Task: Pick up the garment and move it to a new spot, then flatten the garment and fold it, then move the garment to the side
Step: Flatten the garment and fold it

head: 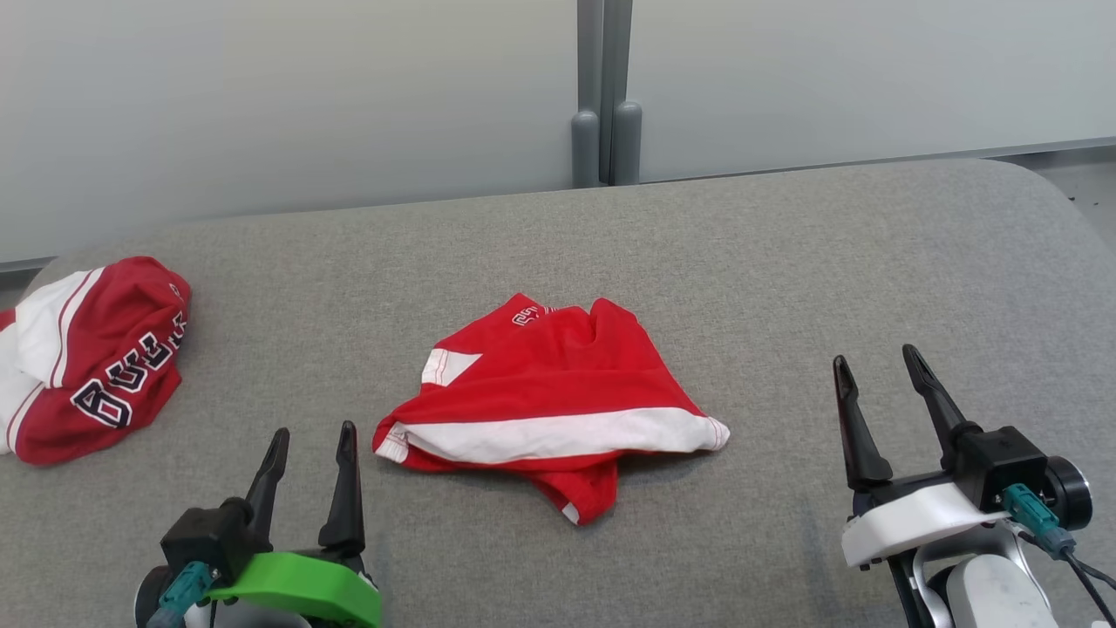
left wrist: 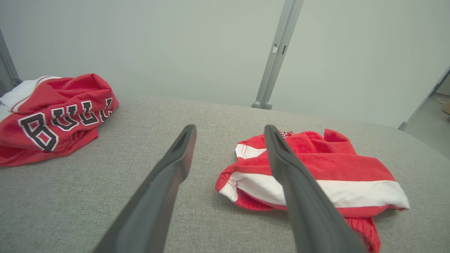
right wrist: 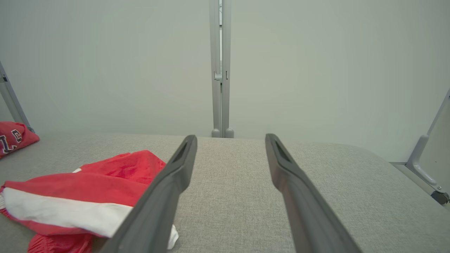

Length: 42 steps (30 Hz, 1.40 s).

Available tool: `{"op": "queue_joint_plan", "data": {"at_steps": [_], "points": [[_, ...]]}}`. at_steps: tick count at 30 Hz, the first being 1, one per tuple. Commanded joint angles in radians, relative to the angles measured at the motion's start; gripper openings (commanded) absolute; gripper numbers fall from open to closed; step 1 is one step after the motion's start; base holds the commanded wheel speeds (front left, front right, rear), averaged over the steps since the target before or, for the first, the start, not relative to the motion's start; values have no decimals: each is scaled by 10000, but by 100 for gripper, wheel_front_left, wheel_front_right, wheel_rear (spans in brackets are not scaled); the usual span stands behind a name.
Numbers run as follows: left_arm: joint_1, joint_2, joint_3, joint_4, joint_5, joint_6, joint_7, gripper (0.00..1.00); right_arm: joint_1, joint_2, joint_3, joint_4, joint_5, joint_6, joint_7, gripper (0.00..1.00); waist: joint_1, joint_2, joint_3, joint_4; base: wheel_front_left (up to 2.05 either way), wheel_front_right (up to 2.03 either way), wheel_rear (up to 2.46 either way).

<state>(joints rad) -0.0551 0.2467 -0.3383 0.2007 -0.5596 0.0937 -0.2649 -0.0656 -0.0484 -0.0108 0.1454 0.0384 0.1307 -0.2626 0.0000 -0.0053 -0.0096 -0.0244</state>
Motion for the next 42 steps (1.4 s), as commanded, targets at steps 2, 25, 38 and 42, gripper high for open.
{"op": "queue_joint_plan", "data": {"at_steps": [2, 25, 38, 42], "points": [[481, -183, 371, -310, 411, 81, 1, 100, 203, -36, 60, -59, -76, 1, -25, 100, 0, 53, -90, 39, 0, 0, 0], [1554, -1193, 1867, -532, 1799, -616, 1, 100, 355, -36, 334, 47, 169, 1, -25, 100, 0, 53, -180, 135, 0, 0, 0], [1288, -1453, 2013, -245, 2095, -965, 0, 100, 100, -36, 375, 1001, 67, 1, -26, 100, 0, 53, -85, 534, 0, 0, 0], [1215, -1518, 2006, -168, 2154, -1026, -1, 100, -292, -36, 562, 2030, 40, 1, 119, 100, 0, 53, 35, 759, 0, 0, 0]]}}
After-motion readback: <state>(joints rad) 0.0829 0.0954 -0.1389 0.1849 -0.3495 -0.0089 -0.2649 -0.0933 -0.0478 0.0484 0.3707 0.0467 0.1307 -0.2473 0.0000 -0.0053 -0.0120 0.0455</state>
